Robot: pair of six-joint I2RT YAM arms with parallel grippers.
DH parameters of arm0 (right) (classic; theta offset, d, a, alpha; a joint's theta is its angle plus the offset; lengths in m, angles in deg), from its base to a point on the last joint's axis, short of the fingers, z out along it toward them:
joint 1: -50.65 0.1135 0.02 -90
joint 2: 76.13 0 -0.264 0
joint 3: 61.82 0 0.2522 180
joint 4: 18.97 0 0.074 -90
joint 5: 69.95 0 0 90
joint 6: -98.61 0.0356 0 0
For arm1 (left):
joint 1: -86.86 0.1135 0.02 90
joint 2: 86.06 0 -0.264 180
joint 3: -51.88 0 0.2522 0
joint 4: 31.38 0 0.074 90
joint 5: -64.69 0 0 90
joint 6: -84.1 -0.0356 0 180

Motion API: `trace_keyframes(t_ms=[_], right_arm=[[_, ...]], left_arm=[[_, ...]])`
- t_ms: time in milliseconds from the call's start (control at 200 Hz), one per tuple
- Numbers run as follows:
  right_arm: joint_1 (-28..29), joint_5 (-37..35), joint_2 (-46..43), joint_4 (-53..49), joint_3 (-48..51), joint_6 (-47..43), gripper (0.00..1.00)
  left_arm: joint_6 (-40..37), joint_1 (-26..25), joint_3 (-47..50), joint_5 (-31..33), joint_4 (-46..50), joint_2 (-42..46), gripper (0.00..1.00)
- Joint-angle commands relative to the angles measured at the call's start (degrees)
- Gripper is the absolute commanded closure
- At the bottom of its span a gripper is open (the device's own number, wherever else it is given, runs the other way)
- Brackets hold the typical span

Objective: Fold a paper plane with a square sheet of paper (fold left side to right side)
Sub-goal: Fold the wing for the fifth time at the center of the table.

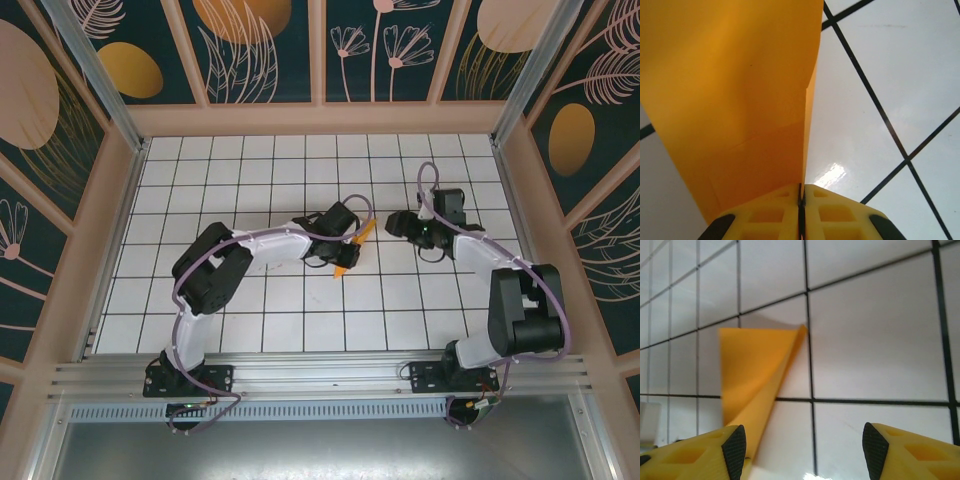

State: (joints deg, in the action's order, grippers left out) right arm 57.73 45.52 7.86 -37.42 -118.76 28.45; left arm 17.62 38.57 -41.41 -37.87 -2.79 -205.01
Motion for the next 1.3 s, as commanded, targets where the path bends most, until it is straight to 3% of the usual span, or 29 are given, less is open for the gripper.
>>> trace_keyframes(t_ms=[0, 370, 786, 1066, 1296], right_arm=[[-0.36, 2.12, -1.61, 4.7, 2.59, -0.68, 0.34], [0.31, 10.24, 0.85, 21.28, 10.87, 8.83, 0.39], [2.02, 10.51, 6.54, 32.86, 11.38, 15.51, 0.43], [2.11, 12.36, 12.1, 33.98, 8.5, 16.28, 0.54], [2.96, 12.25, 14.98, 32.92, 6.34, 16.11, 0.54]], left_arm=[[1.78, 0.65, -3.0, -5.78, 0.73, -0.99, 0.9], [12.03, 4.96, -1.09, -18.35, -9.27, -2.86, 0.89], [18.72, 6.06, 0.98, -22.88, -17.42, -4.96, 0.9], [25.28, 6.57, 5.95, -25.21, -27.13, -4.44, 0.92], [28.21, 6.81, 7.72, -26.82, -31.17, -4.43, 0.92]])
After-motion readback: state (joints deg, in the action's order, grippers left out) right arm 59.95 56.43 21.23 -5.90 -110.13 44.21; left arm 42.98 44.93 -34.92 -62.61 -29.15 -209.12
